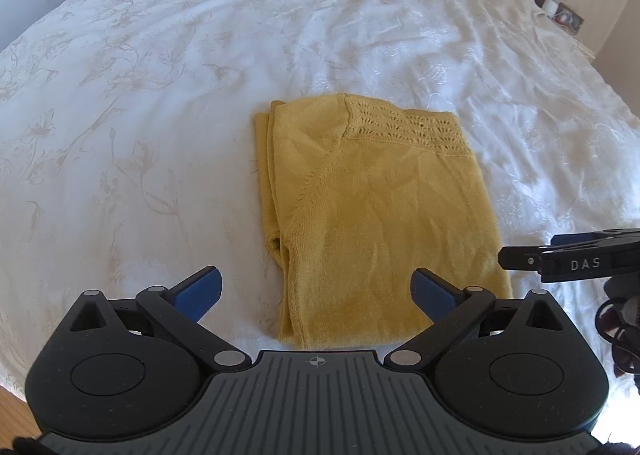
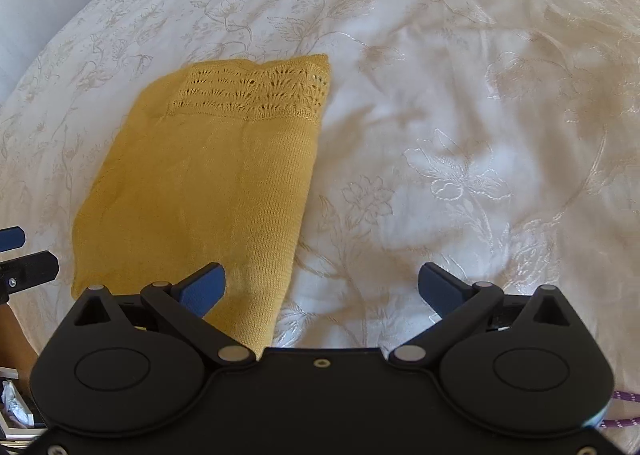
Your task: Fold small clothes
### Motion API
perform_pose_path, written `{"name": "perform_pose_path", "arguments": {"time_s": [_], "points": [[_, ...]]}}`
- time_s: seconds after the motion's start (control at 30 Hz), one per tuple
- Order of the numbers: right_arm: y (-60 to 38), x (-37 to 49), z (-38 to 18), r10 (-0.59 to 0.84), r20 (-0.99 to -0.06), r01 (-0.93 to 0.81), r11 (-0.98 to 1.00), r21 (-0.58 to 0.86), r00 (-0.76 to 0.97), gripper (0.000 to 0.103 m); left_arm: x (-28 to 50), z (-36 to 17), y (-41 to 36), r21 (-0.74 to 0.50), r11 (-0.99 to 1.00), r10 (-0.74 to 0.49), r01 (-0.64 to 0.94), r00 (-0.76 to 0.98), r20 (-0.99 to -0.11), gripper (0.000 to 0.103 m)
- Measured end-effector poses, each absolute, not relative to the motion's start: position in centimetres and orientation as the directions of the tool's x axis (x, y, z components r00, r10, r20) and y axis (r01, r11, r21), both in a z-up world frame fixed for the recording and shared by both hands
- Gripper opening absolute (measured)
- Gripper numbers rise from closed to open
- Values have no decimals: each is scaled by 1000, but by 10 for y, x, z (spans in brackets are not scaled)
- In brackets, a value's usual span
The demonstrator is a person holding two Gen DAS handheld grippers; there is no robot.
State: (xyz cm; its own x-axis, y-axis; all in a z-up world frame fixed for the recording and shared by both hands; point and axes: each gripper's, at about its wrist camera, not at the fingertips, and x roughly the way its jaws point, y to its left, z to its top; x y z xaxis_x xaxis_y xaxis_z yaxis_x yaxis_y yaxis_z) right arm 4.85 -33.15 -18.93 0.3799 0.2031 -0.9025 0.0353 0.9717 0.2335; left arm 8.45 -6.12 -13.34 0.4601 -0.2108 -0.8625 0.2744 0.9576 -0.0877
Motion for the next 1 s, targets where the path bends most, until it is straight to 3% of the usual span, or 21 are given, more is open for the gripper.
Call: {"name": "perform_pose_path", "arguments": {"time_s": [0.47,0.83,1.0], "points": [[-322,29,-124,214,-824,-62,975,213,524,102,64,-76,-65,-32,987,-123,157,608,-785,101],[-305,12,-75,235,-735,-103,970,221,636,102,58,-46,-59,-130,984,-176,120,623,-762,101],[-301,3,-68,223,-736,-70,970,234,639,102,46,-44,-61,-60,992,-117,112,628,-769,101]]}}
